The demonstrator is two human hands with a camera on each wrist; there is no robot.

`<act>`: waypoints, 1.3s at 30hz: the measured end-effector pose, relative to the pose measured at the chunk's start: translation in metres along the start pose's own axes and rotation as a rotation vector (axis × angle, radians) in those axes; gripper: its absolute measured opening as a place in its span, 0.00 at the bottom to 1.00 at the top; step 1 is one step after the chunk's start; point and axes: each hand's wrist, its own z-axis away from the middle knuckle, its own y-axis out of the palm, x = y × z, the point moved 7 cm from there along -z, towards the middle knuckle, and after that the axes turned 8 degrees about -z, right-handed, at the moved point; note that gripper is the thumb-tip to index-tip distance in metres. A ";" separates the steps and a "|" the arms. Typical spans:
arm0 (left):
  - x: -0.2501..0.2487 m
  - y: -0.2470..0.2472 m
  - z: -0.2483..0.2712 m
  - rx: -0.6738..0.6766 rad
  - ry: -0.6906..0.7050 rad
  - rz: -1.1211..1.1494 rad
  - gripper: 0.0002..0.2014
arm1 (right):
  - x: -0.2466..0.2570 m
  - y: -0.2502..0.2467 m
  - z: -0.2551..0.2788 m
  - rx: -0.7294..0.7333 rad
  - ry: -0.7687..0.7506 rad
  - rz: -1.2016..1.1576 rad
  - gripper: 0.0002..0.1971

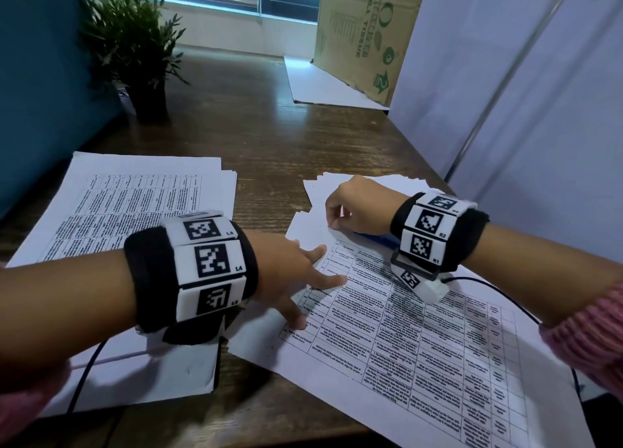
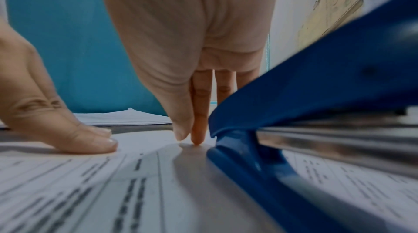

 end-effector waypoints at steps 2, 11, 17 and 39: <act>0.000 0.000 0.000 0.006 0.000 0.007 0.41 | 0.001 0.001 0.001 0.008 -0.019 0.022 0.04; 0.000 0.001 -0.001 0.015 -0.003 0.023 0.41 | 0.002 0.006 -0.003 0.018 -0.075 0.122 0.05; 0.001 0.001 0.000 0.018 0.006 0.027 0.41 | -0.006 0.005 -0.001 0.037 -0.029 0.075 0.04; 0.000 0.002 -0.001 0.008 0.006 0.001 0.42 | -0.010 0.004 -0.005 0.029 0.006 -0.128 0.01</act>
